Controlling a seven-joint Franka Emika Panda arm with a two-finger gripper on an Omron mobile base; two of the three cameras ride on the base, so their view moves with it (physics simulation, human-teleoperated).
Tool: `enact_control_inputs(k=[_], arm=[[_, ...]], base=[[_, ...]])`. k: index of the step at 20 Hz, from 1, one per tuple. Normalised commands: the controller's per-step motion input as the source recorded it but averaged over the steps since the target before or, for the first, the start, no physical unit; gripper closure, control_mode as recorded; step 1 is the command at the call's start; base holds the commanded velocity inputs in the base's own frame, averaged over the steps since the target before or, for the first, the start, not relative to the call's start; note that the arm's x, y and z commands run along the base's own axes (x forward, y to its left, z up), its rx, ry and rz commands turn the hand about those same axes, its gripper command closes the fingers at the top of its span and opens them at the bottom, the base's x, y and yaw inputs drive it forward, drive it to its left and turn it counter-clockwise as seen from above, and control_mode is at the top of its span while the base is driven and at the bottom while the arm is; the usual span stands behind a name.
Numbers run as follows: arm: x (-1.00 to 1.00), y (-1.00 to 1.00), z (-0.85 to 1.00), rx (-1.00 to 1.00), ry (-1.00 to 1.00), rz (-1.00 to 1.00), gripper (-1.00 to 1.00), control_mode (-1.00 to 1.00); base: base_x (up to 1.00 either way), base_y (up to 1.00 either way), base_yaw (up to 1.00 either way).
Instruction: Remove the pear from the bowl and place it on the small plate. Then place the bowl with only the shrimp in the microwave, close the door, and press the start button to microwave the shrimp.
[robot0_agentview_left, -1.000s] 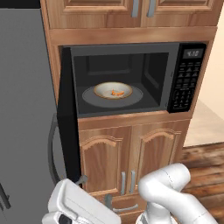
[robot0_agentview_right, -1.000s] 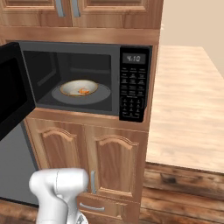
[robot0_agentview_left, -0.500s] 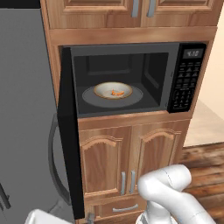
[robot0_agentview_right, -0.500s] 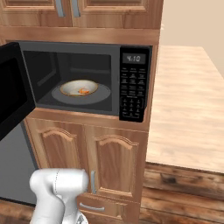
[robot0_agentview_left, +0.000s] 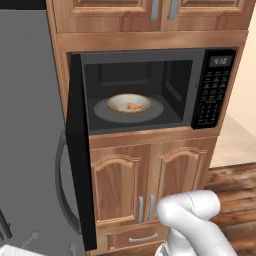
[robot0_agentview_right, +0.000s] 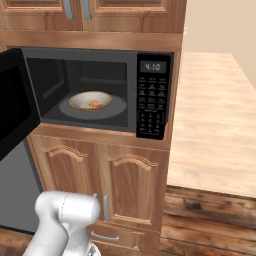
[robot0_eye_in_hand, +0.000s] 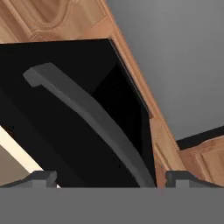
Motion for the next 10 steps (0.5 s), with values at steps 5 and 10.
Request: enact_control_inputs(k=[5,10], arm=[[0.67,0.50,-0.20,-0.05,0.12,0.00,-1.00,-1.00],[0.61,0.41,-0.32,-0.05,0.12,0.00,-1.00,-1.00]], base=[[0.00,0.00,0.00],[0.00,0.00,0.00]])
